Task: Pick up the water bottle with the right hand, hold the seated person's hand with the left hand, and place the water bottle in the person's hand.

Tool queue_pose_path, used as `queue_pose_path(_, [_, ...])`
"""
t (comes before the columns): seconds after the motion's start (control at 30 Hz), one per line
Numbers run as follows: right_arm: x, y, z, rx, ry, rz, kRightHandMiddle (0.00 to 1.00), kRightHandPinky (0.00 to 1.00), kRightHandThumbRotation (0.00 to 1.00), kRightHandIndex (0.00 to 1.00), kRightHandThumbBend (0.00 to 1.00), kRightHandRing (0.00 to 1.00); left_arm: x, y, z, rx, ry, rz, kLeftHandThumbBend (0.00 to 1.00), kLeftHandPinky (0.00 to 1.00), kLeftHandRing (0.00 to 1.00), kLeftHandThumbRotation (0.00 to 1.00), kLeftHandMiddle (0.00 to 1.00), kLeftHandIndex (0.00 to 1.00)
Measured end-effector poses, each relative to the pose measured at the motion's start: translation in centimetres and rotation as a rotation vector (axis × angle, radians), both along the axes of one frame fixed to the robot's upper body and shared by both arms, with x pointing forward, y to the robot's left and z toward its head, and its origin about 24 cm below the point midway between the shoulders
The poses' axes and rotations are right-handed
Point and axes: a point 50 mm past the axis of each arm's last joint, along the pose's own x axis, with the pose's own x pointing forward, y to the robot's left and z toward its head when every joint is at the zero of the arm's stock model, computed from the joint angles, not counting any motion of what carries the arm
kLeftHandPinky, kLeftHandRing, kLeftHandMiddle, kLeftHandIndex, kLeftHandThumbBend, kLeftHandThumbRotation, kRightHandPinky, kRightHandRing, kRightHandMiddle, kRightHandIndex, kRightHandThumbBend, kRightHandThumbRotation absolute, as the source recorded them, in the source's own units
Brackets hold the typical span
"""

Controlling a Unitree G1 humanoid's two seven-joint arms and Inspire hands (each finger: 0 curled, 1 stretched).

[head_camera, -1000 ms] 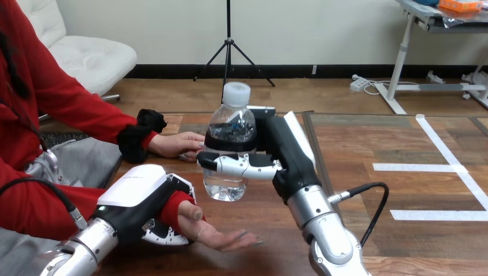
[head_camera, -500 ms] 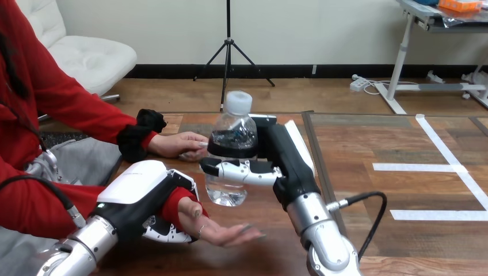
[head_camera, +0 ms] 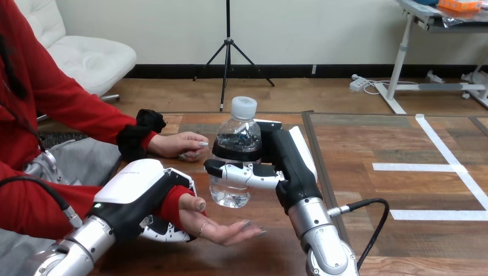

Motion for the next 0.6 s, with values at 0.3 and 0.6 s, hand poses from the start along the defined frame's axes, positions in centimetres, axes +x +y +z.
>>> queue_pose_path(0.3, [-0.16,0.18,-0.08,-0.022,-0.01,-0.032,0.18,0.08,0.0,0.21,0.66,0.13,-0.03,0.04,-0.04,-0.004,0.01,0.001,0.72,0.26,0.34,0.11,0.41,0.42])
queue_pose_path(0.6, [-0.65,0.49,-0.13,-0.039,-0.018,-0.039,0.19,0.09,0.0,0.22,0.67,0.14,0.13,-0.05,-0.22,-0.012,0.029,0.022,0.72,0.25,0.33,0.11,0.41,0.43])
